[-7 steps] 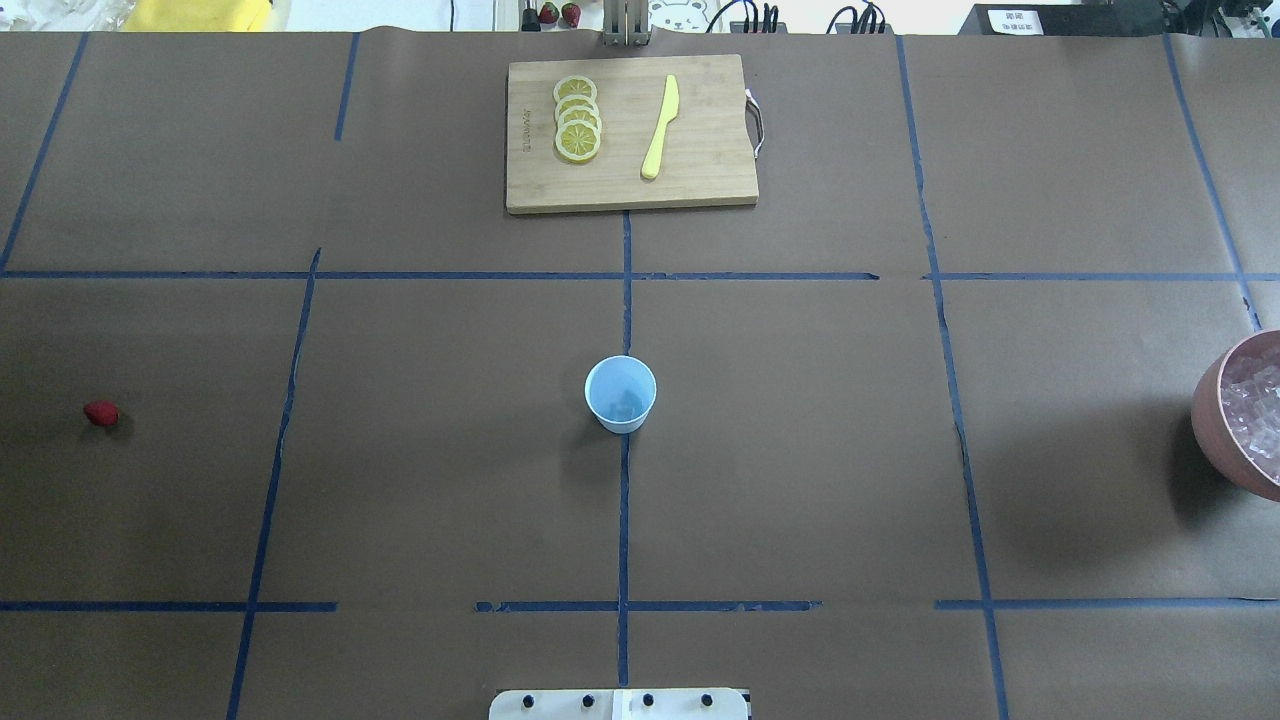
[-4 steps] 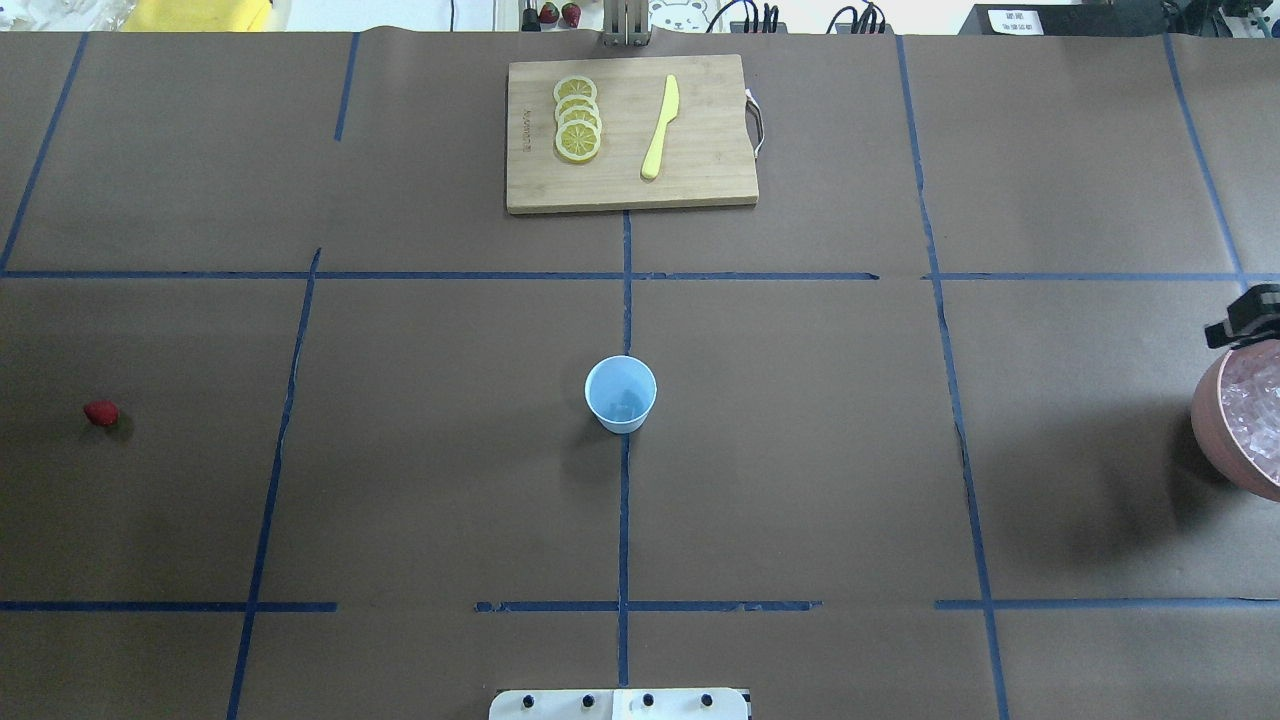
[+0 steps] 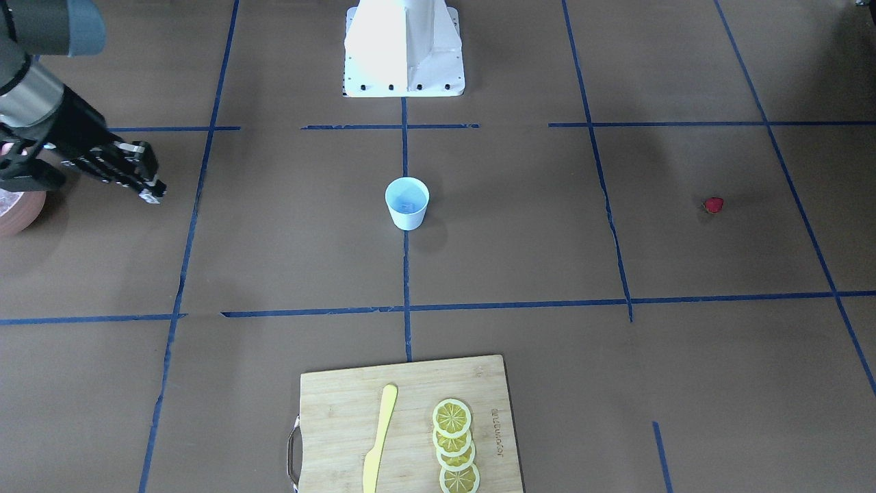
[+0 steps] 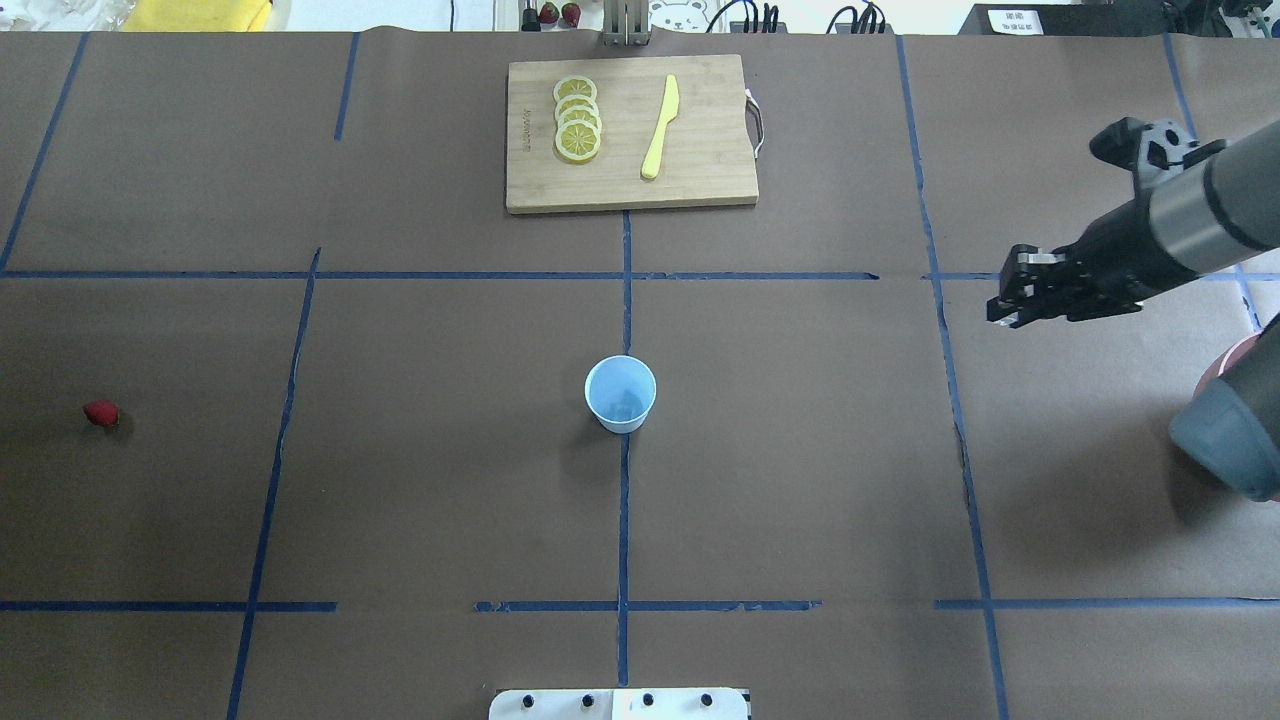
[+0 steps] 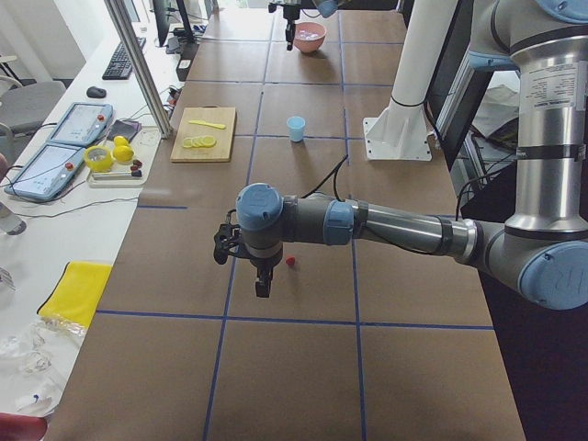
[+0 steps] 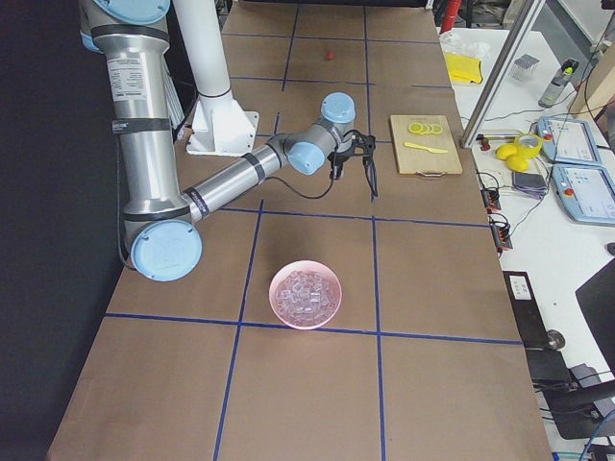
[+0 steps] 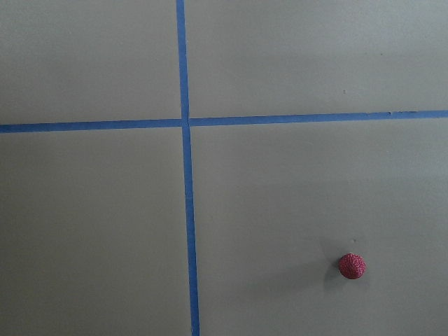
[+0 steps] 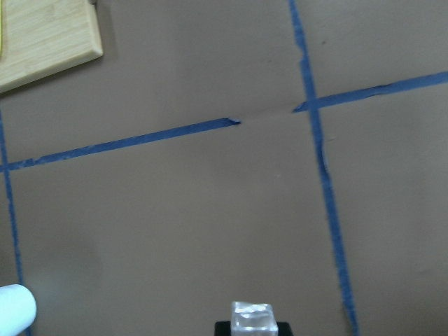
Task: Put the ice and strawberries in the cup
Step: 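Carry the ice cube with the right gripper over the cup, then open the right gripper to drop the ice cube into the cup, then move the right gripper back to the pink bowl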
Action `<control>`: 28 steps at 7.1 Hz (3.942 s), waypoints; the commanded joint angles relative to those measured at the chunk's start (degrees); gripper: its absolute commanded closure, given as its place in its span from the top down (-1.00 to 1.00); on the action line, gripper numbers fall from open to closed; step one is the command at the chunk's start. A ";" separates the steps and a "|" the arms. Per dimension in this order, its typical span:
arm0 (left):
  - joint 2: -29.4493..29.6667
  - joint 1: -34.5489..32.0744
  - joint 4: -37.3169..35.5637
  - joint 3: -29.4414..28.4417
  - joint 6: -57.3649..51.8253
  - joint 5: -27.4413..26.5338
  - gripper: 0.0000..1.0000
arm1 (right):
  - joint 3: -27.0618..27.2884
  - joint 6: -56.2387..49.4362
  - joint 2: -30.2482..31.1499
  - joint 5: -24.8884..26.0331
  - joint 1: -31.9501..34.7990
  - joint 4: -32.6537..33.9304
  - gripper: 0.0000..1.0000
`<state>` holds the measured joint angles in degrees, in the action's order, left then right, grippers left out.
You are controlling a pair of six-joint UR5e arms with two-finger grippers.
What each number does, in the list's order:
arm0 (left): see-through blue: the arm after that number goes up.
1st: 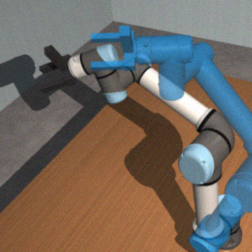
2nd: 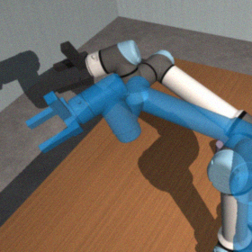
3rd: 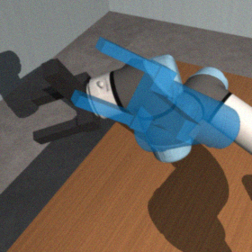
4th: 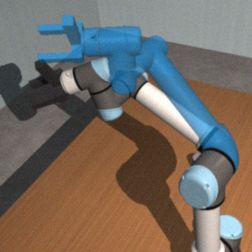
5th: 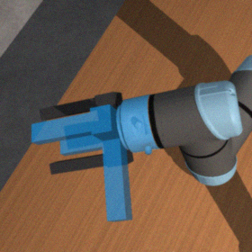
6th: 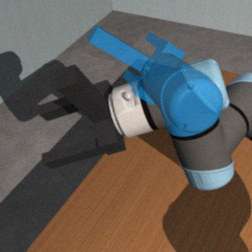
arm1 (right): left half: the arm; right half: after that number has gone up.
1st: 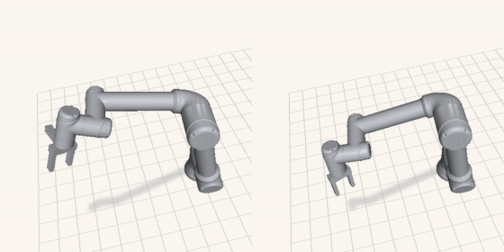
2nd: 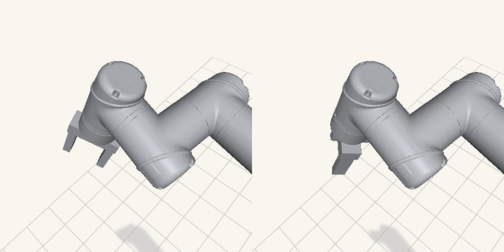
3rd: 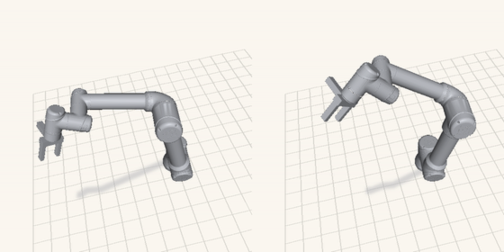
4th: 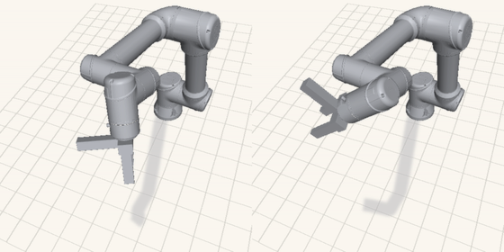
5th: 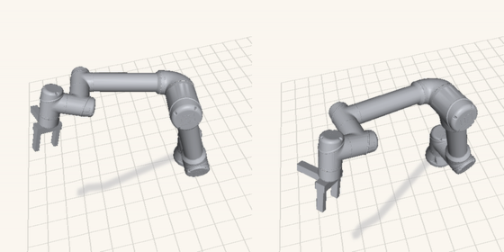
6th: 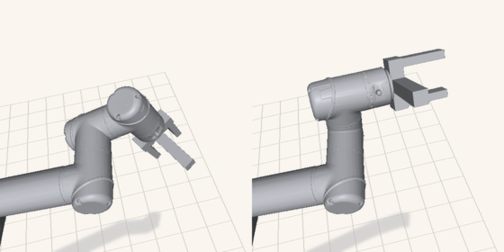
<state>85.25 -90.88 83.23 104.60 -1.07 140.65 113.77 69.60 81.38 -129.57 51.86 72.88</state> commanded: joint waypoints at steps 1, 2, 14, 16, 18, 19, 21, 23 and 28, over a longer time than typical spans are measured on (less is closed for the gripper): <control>0.00 0.09 0.09 -0.36 -0.07 -0.02 1.00 | 0.05 12.28 -11.35 6.30 -9.19 5.99 -1.00; 0.00 0.18 0.09 -0.36 -0.07 -0.02 1.00 | -0.12 12.92 -18.03 10.52 -12.72 14.23 -1.00; -0.18 0.35 0.09 -0.01 -0.24 0.07 1.00 | -19.72 21.63 -36.11 23.04 -24.09 12.73 0.98; -0.18 0.44 0.09 -0.09 -0.24 0.07 1.00 | -17.64 21.37 -35.33 21.83 -22.09 13.17 0.99; -0.09 0.44 0.18 -0.09 -0.07 0.07 1.00 | -9.48 16.92 -25.18 14.30 -14.03 14.66 0.99; -0.09 0.44 0.18 0.34 0.02 0.07 1.00 | -5.70 9.06 -19.30 11.82 -9.63 14.75 0.99; -0.44 0.44 0.09 1.13 -0.15 0.07 1.00 | 0.98 -3.97 -5.51 6.81 -1.63 14.66 0.99; -0.53 0.44 0.61 1.22 -0.51 0.07 1.00 | 2.51 -23.72 6.46 4.69 6.80 14.14 0.99; -2.29 0.53 0.44 5.09 0.11 0.07 1.00 | -14.94 -58.07 13.19 -4.02 23.28 14.05 0.99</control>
<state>82.72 -90.37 83.72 109.52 -1.12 140.71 103.52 15.39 94.12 -133.08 73.82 87.02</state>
